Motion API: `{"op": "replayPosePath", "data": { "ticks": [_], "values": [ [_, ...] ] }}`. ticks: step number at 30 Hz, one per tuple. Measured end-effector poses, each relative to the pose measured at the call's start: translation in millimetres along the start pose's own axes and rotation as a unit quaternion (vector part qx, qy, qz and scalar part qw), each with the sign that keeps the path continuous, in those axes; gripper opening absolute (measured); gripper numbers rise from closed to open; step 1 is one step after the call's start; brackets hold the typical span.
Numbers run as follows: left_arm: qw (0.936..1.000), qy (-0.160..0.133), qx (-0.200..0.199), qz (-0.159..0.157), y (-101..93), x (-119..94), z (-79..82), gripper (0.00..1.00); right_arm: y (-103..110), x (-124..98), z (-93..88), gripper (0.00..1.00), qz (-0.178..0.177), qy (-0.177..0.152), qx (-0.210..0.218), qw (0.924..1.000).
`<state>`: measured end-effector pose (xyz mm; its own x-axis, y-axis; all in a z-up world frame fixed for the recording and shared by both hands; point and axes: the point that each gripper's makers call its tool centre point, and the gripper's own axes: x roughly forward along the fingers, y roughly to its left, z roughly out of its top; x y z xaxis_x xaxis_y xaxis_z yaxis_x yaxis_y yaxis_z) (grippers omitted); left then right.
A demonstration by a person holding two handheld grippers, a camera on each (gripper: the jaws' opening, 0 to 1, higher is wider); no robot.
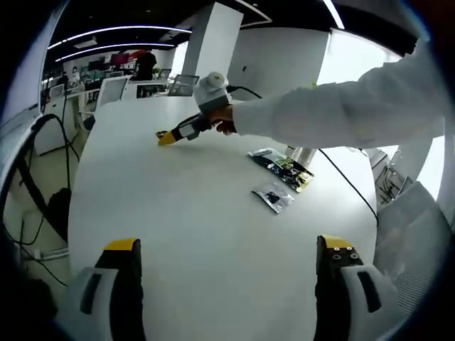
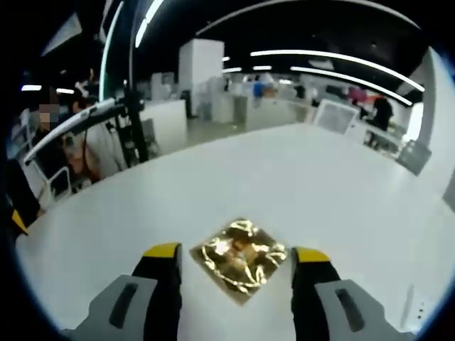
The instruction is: Arrange the skincare products in the storage area until every visible bottle or jar stands upright without overlapping.
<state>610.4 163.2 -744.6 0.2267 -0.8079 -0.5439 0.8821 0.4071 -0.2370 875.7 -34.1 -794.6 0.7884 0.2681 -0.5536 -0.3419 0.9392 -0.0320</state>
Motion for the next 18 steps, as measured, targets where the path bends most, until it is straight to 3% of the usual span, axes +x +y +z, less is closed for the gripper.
{"op": "replayPosePath", "data": {
  "ticks": [18],
  "values": [
    [0.9999,0.004,-0.01,-0.009,-4.2,3.1,-3.2,0.96,6.5,-3.9,-0.5,0.53,-0.006,-0.003,0.002,1.0]
  ]
}}
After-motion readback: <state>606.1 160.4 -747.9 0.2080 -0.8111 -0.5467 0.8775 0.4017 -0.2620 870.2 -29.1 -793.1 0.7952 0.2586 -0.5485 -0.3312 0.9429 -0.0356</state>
